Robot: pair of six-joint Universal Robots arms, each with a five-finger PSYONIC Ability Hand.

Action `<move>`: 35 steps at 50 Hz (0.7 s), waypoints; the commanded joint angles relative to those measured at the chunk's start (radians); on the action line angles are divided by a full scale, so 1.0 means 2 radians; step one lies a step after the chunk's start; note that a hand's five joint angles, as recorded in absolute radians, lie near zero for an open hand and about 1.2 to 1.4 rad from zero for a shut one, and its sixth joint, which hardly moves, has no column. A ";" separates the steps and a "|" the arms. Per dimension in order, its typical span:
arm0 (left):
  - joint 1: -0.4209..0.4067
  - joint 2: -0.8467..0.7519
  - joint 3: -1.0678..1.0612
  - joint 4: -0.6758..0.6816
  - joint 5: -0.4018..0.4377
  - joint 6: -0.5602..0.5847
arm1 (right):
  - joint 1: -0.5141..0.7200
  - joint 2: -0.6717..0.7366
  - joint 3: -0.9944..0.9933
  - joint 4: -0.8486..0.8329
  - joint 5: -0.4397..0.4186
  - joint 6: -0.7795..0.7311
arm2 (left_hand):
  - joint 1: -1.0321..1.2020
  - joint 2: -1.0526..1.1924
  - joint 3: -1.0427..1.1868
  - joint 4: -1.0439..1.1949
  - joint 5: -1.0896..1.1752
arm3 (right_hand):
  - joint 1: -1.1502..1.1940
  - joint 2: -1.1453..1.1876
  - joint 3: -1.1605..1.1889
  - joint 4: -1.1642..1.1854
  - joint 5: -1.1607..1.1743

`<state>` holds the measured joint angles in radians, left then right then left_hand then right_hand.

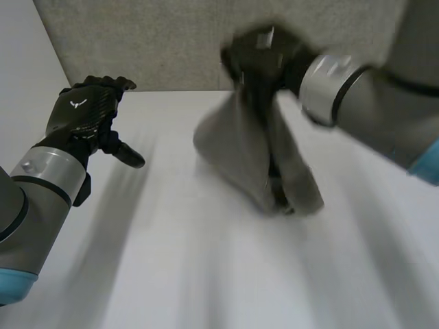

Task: Fold the towel.

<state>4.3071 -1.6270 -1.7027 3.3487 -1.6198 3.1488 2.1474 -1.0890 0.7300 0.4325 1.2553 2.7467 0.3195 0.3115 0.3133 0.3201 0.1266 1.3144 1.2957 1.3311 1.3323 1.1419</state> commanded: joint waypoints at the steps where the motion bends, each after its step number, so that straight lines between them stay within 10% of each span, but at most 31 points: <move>1: 0.001 0.000 0.000 0.000 0.000 0.000 | -0.037 -0.121 0.085 -0.151 -0.020 0.106 | -0.012 -0.008 -0.009 -0.012 -0.003 | 0.041 0.050 0.033 0.032 0.040; 7: 0.000 0.000 0.000 0.000 0.000 0.000 | -0.024 -0.053 0.167 0.058 -0.101 -0.131 | -0.015 -0.011 -0.012 -0.015 -0.006 | 0.041 0.050 0.033 0.032 0.040; 11: -0.001 0.000 -0.001 -0.001 0.000 0.000 | -0.011 0.011 0.251 0.147 -0.030 -0.306 | -0.015 -0.011 -0.012 -0.015 -0.006 | -0.570 -0.561 -0.578 -0.579 -0.571; 25: -0.021 -0.064 0.018 -0.006 0.031 0.009 | -0.100 -0.149 0.416 -0.230 -0.010 -0.070 | -0.056 -0.052 -0.053 -0.056 -0.047 | -0.570 -0.561 -0.578 -0.579 -0.571; 35: -0.080 -0.209 0.119 -0.030 0.064 0.068 | -0.129 -0.176 0.466 -0.274 -0.005 -0.057 | -0.053 -0.049 -0.050 -0.053 -0.044 | -0.570 -0.561 -0.578 -0.579 -0.571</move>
<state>4.2130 -1.8817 -1.5909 3.3209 -1.5088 3.2156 1.9252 -1.4334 1.6248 -0.1081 1.2484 2.6390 0.2673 0.2516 0.2506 0.2629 0.0770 0.2325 0.2404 0.2418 0.2494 0.0593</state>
